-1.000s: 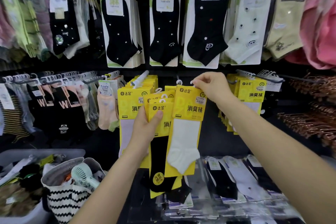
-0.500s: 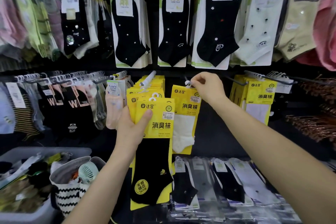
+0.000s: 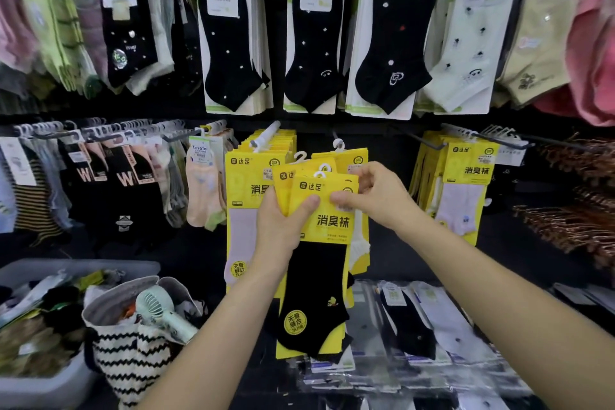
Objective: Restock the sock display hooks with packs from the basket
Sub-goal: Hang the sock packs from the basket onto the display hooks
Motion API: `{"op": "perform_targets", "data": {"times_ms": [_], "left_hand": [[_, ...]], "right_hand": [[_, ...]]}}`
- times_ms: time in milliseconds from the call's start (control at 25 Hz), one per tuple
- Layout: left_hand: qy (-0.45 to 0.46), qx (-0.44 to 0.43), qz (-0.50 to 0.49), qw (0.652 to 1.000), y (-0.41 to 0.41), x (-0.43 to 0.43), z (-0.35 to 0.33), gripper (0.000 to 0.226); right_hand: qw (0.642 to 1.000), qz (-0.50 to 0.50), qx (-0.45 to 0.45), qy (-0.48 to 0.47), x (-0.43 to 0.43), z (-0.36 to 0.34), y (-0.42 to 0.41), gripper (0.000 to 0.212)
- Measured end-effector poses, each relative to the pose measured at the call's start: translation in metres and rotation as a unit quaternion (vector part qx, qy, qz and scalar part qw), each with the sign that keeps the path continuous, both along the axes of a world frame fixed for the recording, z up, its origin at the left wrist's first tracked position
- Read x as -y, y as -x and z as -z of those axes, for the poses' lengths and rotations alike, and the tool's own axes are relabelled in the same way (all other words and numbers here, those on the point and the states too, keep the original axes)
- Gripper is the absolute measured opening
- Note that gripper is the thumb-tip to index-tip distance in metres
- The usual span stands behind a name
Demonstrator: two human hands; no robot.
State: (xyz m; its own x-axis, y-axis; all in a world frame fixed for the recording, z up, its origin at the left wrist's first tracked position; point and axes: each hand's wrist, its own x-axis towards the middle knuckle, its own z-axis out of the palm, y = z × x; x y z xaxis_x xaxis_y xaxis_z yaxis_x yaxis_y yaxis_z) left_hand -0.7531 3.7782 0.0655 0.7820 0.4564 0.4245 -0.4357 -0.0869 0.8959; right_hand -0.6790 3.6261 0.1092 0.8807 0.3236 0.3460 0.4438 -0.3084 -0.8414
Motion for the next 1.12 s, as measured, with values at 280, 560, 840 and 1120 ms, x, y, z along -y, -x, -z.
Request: {"op": "perform_targets", "data": {"times_ms": [280,560,840,1120], "left_hand": [[0.002,0.012,0.053,0.999,-0.006,0.009,-0.002,0.012],[-0.016,0.045,-0.042,0.998,0.005,-0.023,-0.013,0.006],[-0.048,0.065,-0.055,0.995,0.02,-0.043,-0.014,0.024],[-0.061,0.075,-0.049,0.994,0.025,-0.041,-0.012,0.016]], "right_hand": [[0.998,-0.026,-0.023,-0.06,0.016,0.0,-0.005,0.018],[0.992,0.09,0.029,-0.08,0.029,-0.012,-0.023,0.011],[0.991,0.078,0.101,0.03,0.003,-0.038,-0.031,0.01],[0.993,0.072,0.078,0.048,-0.007,-0.033,-0.029,0.006]]}}
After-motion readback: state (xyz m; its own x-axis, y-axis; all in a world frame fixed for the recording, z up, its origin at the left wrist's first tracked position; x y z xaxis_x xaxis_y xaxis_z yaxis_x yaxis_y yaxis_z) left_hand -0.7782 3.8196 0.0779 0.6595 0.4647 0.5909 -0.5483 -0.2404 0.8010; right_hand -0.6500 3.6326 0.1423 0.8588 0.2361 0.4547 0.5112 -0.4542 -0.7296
